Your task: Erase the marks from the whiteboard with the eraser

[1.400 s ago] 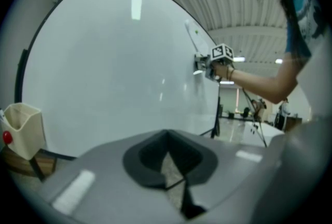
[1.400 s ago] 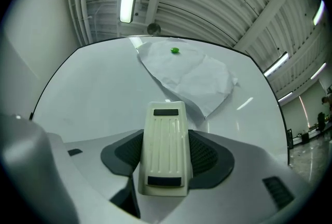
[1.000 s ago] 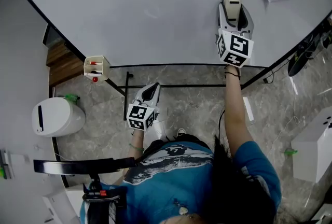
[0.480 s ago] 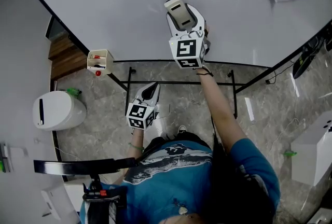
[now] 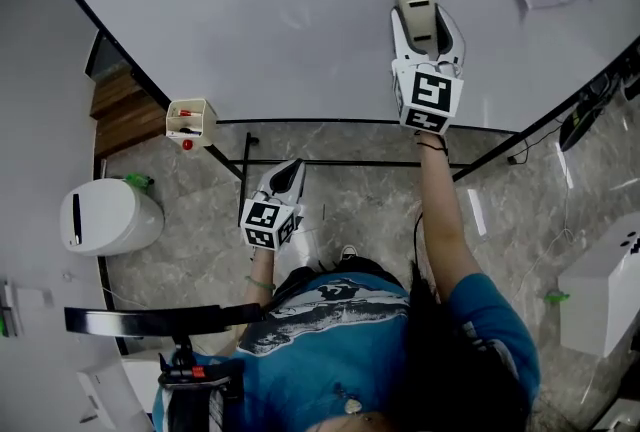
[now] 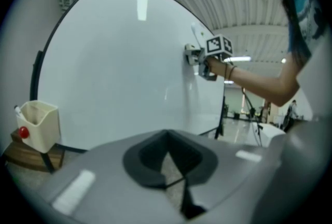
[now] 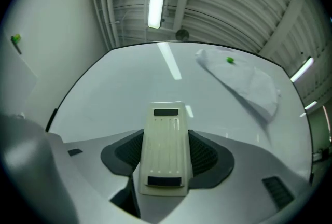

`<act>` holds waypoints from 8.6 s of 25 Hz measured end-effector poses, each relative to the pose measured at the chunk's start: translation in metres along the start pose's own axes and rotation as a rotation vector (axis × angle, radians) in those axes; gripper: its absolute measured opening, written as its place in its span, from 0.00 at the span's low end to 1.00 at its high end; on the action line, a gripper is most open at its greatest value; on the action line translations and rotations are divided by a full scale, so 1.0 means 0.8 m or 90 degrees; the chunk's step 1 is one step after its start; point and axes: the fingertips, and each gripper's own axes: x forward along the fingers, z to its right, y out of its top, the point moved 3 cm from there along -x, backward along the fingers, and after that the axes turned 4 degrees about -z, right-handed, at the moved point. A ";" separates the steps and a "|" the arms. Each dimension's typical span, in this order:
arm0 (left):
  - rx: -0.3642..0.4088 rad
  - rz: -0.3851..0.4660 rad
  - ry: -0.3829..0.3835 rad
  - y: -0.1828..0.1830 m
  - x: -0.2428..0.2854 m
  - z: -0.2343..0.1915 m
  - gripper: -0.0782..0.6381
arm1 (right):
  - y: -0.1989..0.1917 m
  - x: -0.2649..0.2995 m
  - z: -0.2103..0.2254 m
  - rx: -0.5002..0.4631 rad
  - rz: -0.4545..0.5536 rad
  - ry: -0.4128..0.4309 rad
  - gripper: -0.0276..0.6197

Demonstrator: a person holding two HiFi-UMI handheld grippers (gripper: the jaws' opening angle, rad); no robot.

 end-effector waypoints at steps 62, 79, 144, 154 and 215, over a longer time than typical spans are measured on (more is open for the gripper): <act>0.027 -0.030 -0.056 -0.004 0.048 0.055 0.11 | -0.084 -0.055 0.212 0.160 -0.045 -0.183 0.45; 0.027 -0.034 -0.014 -0.010 0.020 0.037 0.11 | -0.084 -0.028 0.136 0.195 -0.018 -0.157 0.45; -0.007 -0.028 -0.144 -0.135 -0.256 0.163 0.11 | -0.133 -0.526 -0.257 0.189 -0.368 0.098 0.45; -0.021 0.004 -0.070 -0.191 -0.411 0.315 0.11 | -0.089 -0.750 -0.265 0.193 -0.377 0.183 0.45; 0.036 -0.005 -0.166 -0.234 -0.636 0.188 0.11 | -0.016 -0.884 -0.548 0.228 -0.486 0.190 0.45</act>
